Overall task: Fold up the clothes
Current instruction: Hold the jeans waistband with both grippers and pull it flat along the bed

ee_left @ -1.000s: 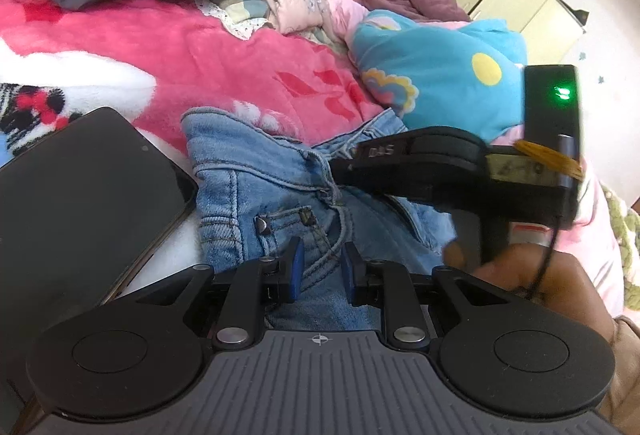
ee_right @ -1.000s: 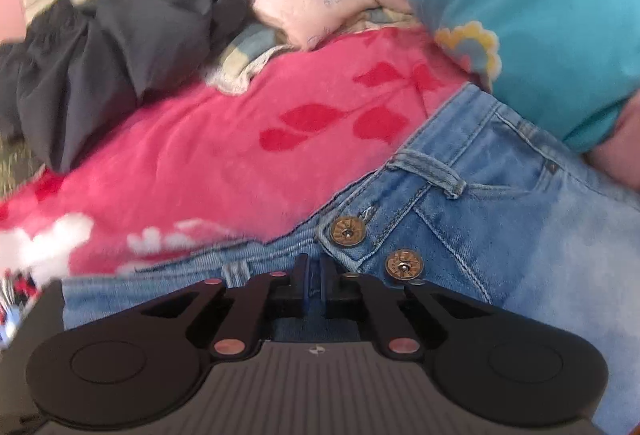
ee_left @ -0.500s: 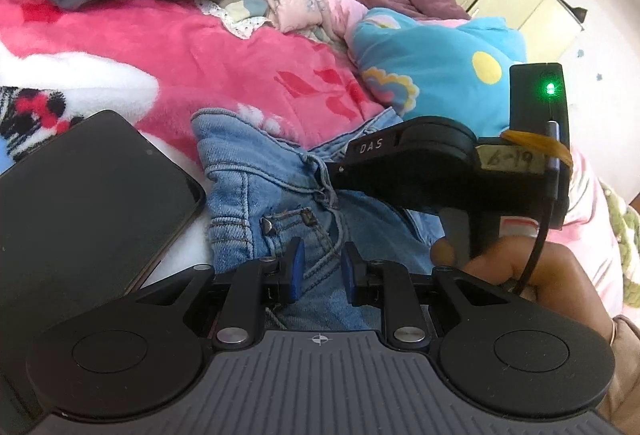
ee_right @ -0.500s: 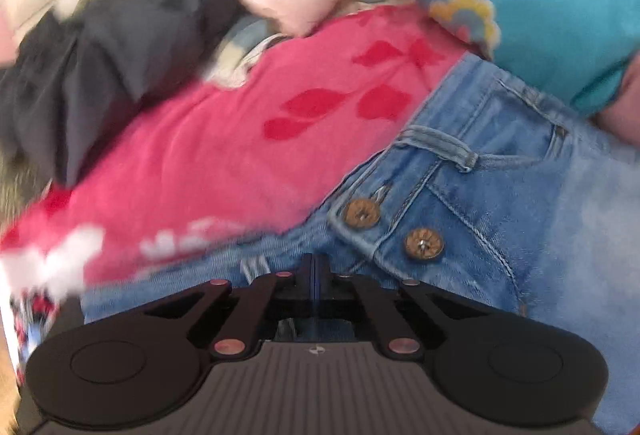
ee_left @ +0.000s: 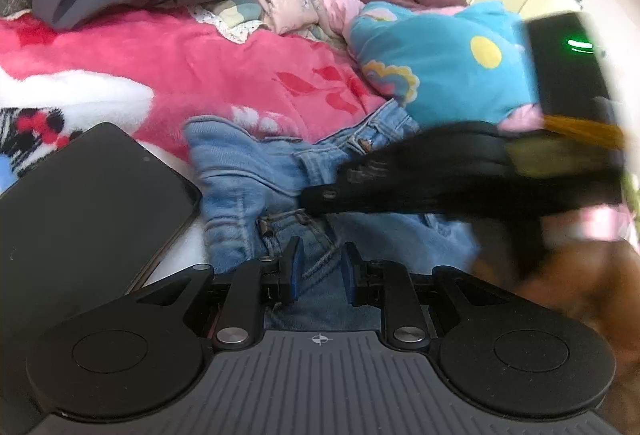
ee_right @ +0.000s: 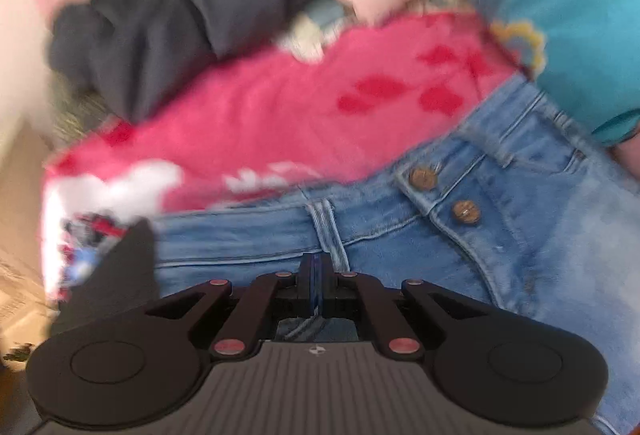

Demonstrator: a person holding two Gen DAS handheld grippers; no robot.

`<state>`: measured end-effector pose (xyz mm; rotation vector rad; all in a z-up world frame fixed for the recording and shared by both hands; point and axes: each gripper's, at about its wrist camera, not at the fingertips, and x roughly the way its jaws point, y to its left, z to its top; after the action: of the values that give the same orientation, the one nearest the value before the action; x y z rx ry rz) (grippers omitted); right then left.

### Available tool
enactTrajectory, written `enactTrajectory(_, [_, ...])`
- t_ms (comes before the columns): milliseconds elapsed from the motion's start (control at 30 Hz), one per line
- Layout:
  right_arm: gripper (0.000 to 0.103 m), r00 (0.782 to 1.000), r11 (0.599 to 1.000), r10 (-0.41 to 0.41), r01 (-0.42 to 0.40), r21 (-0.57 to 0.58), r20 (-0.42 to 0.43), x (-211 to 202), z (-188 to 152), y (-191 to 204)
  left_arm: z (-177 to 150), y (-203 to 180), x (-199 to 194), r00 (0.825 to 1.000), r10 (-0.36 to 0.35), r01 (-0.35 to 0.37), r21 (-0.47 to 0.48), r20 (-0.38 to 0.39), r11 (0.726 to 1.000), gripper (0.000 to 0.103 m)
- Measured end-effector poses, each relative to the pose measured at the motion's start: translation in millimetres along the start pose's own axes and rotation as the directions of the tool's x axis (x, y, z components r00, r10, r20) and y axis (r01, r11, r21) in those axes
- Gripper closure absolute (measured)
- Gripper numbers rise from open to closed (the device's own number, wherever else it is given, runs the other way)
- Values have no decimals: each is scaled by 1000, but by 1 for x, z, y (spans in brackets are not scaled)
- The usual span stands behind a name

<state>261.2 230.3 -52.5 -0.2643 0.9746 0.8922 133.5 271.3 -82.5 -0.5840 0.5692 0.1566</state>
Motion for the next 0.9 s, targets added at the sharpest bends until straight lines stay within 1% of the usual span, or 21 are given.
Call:
enactTrajectory(67, [103, 1000, 999, 16, -16, 38, -12, 14, 5, -5, 0, -1, -1, 1000, 2, -2, 13, 3, 1000, 82])
enactTrajectory(167, [103, 999, 996, 46, -46, 79, -1, 10, 5, -11, -2, -6, -1, 1000, 19, -19, 40, 7, 999, 82])
enactTrajectory(267, [103, 998, 994, 63, -65, 93, 24, -5, 3, -11, -4, -13, -3, 999, 39, -41, 85, 15, 996, 81])
enactTrajectory(400, [99, 995, 992, 76, -81, 93, 59, -32, 3, -10, -3, -14, -2, 999, 42, -43, 88, 8, 995, 81])
enactTrajectory(433, [99, 996, 994, 68, -73, 84, 62, -38, 3, -9, -3, -14, -2, 999, 45, -45, 85, 5, 995, 80])
enactTrajectory(500, [98, 998, 998, 21, -24, 54, 54, -40, 5, -6, -2, -17, -1, 999, 51, -51, 87, 2, 995, 79])
enactTrajectory(567, [98, 998, 998, -48, 47, 29, 31, -32, 7, -4, -2, -17, 0, 999, 54, -54, 91, -1, 994, 78])
enactTrajectory(633, [98, 997, 996, -83, 83, 18, -1, -13, 7, -5, -1, -17, 1, 998, 56, -55, 92, -6, 994, 78])
enactTrajectory(667, [98, 995, 995, -95, 95, 15, -9, -5, 7, -6, -1, -17, 1, 999, 53, -52, 90, -7, 995, 78])
enactTrajectory(733, [99, 995, 994, -104, 104, 33, 4, 4, 8, -9, 0, -16, 1, 999, 51, -50, 87, -8, 995, 78])
enactTrajectory(800, [99, 995, 993, -104, 104, 50, -4, 5, 11, -11, 0, -17, 2, 999, 52, -51, 86, -10, 995, 78])
enactTrajectory(900, [99, 994, 994, -107, 107, 28, -2, 5, 9, -11, 0, -18, 2, 998, 57, -56, 86, -11, 995, 78])
